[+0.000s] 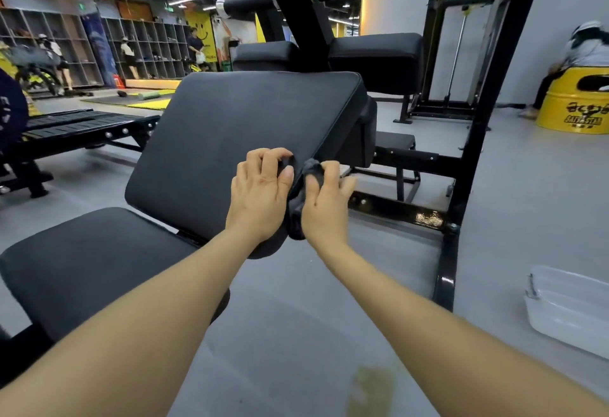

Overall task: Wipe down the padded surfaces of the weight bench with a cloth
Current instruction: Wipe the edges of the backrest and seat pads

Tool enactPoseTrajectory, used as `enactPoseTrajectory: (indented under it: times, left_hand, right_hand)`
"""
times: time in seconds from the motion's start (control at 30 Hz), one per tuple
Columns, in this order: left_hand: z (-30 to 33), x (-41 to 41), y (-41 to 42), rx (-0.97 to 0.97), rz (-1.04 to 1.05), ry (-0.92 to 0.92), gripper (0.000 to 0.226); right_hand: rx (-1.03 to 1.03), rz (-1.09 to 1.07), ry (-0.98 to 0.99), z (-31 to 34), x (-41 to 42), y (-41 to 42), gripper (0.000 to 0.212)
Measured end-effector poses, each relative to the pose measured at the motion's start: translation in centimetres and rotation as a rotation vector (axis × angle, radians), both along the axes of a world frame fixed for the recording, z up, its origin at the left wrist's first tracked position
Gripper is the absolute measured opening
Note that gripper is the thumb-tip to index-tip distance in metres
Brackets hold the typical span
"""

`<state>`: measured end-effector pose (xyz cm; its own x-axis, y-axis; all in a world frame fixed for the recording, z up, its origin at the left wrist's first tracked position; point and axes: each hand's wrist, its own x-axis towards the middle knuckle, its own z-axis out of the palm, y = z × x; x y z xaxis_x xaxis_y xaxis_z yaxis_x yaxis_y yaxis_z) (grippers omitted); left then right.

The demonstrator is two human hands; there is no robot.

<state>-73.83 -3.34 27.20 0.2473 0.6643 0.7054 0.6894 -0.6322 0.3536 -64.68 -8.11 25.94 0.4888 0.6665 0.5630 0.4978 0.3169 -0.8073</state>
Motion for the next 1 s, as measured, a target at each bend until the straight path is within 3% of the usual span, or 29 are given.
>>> enactPoseTrajectory:
  times: [0.1, 0.4, 0.5, 0.63, 0.7, 0.87, 1.0]
  left_hand:
    - [0.3, -1.0, -1.1, -0.05, -0.089, 0.005, 0.032]
    - [-1.0, -8.2, -5.7, -0.135, -0.052, 0.384, 0.042]
    - [-1.7, -10.1, -6.9, -0.178, -0.025, 0.454, 0.043]
    - [-2.0, -11.4, -7.6, -0.18, 0.02, 0.443, 0.037]
    - [-2.3, -11.7, -7.6, -0.204, 0.023, 0.403, 0.035]
    - [-2.9, -11.4, -7.0, -0.248, 0.031, 0.399, 0.033]
    - [-2.9, -11.4, -6.9, -0.264, 0.037, 0.393, 0.033]
  right_hand:
    - [-0.086, 0.068, -0.036, -1.4, -1.2, -1.5, 0.013]
    - [-0.327, 0.256, -0.171, -5.2, -3.6, -4.9, 0.01]
    - [-0.272, 0.226, -0.163, -4.3, -2.3, -5.6, 0.014]
    - [-0.139, -0.02, 0.136, 0.8, 0.1, -3.4, 0.025]
    - [-0.137, -0.032, 0.17, 1.9, -0.6, -2.1, 0.027]
    - [-0.08, 0.009, 0.147, -3.1, -5.8, -3.2, 0.018]
    - [-0.189, 0.164, -0.123, -6.6, -6.5, -5.7, 0.007]
